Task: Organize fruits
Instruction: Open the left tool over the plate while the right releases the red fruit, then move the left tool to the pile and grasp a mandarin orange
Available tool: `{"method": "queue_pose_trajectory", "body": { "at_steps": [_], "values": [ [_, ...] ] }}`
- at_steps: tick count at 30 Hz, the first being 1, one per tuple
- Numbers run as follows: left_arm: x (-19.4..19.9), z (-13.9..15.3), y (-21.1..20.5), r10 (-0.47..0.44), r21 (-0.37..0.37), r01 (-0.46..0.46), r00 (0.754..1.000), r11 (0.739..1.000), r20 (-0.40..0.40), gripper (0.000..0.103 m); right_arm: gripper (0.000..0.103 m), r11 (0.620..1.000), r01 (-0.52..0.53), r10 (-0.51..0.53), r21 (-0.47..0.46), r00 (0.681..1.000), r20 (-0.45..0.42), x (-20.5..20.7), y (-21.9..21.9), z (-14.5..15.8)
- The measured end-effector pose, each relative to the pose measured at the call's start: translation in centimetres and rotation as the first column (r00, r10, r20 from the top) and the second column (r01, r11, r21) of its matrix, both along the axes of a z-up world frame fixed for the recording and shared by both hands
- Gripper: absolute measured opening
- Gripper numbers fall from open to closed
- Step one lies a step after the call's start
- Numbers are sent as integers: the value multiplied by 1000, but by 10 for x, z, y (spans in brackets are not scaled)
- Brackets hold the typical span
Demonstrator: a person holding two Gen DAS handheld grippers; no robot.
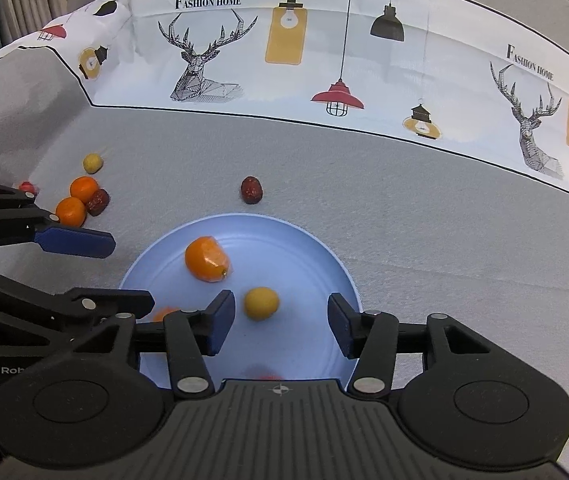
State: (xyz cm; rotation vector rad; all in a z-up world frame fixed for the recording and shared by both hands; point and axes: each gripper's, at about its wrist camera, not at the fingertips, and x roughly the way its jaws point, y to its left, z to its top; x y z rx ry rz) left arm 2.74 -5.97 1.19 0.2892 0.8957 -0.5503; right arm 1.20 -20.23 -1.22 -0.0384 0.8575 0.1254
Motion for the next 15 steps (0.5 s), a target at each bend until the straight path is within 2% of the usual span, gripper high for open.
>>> {"method": "queue_pose_trajectory", "body": {
  "at_steps": [15],
  "values": [
    [2,0,1,16,27,-16,1000,1000,6,57,59,1000,19,-19,-9,1000,6,1,1,2]
  ]
}}
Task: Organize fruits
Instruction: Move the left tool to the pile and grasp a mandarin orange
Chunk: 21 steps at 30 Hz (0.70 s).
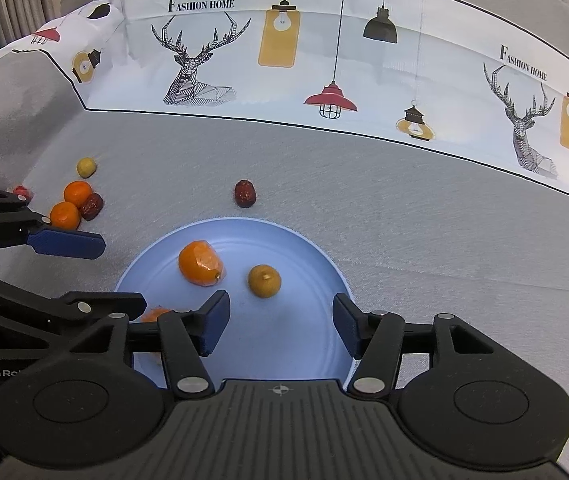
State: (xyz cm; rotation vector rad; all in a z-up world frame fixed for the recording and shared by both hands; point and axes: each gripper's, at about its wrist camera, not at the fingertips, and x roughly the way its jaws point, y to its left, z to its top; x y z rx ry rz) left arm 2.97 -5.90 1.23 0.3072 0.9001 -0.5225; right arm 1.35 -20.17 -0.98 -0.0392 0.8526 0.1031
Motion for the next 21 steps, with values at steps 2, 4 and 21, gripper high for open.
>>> {"method": "queue_pose_trajectory", "body": {
  "at_steps": [2,4,21],
  "values": [
    [1,0,0,2,0,-2,1000,1000,0,57,59,1000,1,-1,0,1000,0,0,1,0],
    [0,0,0,3,0,-3,1000,1000,0,57,60,1000,0,0,-1,1000,0,0,1,0],
    [19,17,30,185,-91,-182,982,979,25,23,61,1000,22,-21,-10,1000,18,2,5,3]
  ]
}}
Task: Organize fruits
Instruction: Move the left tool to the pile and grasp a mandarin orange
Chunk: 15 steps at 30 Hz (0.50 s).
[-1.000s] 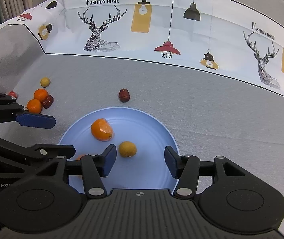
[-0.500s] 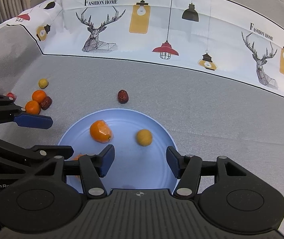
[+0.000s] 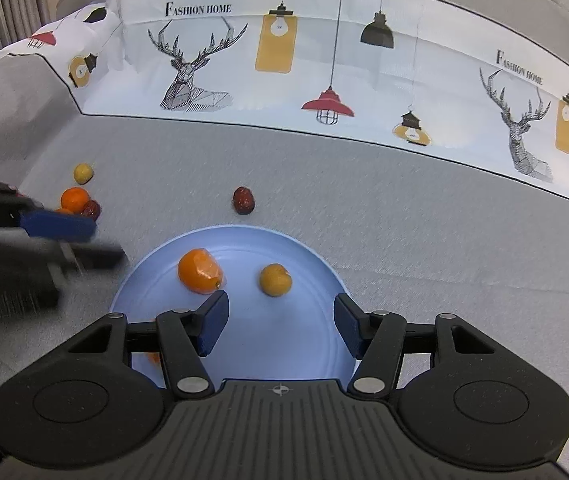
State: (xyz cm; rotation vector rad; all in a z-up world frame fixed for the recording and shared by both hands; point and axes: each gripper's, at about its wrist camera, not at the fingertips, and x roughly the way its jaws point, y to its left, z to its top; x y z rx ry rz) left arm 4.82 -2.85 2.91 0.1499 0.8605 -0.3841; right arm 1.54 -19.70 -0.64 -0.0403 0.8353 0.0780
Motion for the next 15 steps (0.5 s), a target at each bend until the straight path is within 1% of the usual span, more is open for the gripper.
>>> {"method": "queue_pose_trajectory", "body": {
  "at_steps": [2,3,5,6,8,9,11,13,15],
  "values": [
    [10,9,24,116,-69,-116,993,991,2,18,61,1000,13,-13,3,1000,14,0,-2,2],
    [15,12,38,180,-104,-180,984,978,-8,18,61,1000,20,-20,6,1000,23,0,-3,3],
    [23,16,65,305,-159,-307,952,938,-39,18,60,999,32,-33,12,999,42,-1,-6,6],
    [27,17,80,367,-181,-373,928,910,-64,18,59,999,39,-40,20,998,51,-1,-7,7],
    [31,16,105,459,-218,-474,880,853,-119,18,53,998,49,-52,35,996,67,-1,-10,10],
    [34,15,116,495,-240,-519,855,821,-154,18,49,997,54,-58,47,995,76,-1,-11,12],
    [36,12,135,540,-282,-583,812,762,-221,18,48,996,59,-65,71,994,90,-2,-13,15],
    [35,8,147,566,-310,-629,777,713,-276,18,47,994,63,-71,85,993,99,-1,-12,17],
    [35,3,154,575,-324,-658,753,680,-321,18,47,994,59,-69,96,993,100,1,-10,18]
  ]
}}
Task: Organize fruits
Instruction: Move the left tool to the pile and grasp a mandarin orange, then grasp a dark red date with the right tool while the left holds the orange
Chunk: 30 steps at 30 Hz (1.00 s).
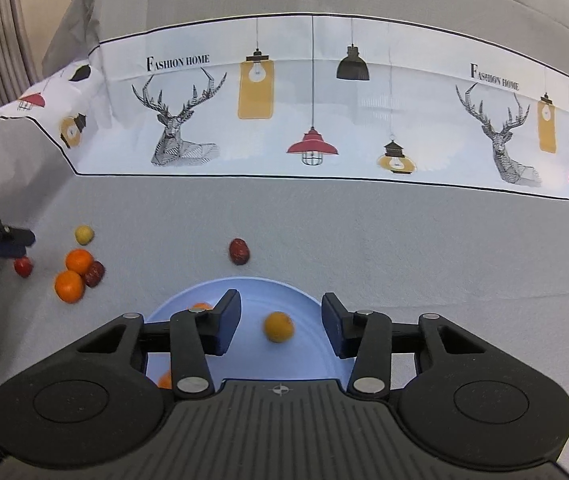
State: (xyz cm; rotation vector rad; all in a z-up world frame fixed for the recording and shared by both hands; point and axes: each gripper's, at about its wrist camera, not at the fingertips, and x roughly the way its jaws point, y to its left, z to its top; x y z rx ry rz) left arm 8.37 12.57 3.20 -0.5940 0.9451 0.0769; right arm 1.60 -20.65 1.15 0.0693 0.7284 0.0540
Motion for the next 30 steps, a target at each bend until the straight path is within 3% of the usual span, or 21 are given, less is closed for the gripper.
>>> {"method": "queue_pose_trajectory", "body": {
  "at_steps": [6,11,13,30],
  "values": [
    [3,-20,9,55,-70,-61,994,996,-90,22,47,999,-36,36,9,999,1,4,18,1],
    [11,-35,3,65,-34,-71,987,997,-145,40,47,997,-42,43,62,999,-25,17,27,-2],
    [15,-38,1,68,-20,-72,986,997,-153,41,47,996,-39,41,81,999,-31,24,33,-4],
    [25,-54,-9,96,8,-96,976,995,-197,42,47,995,31,-19,98,993,-120,126,48,-46]
  ]
}}
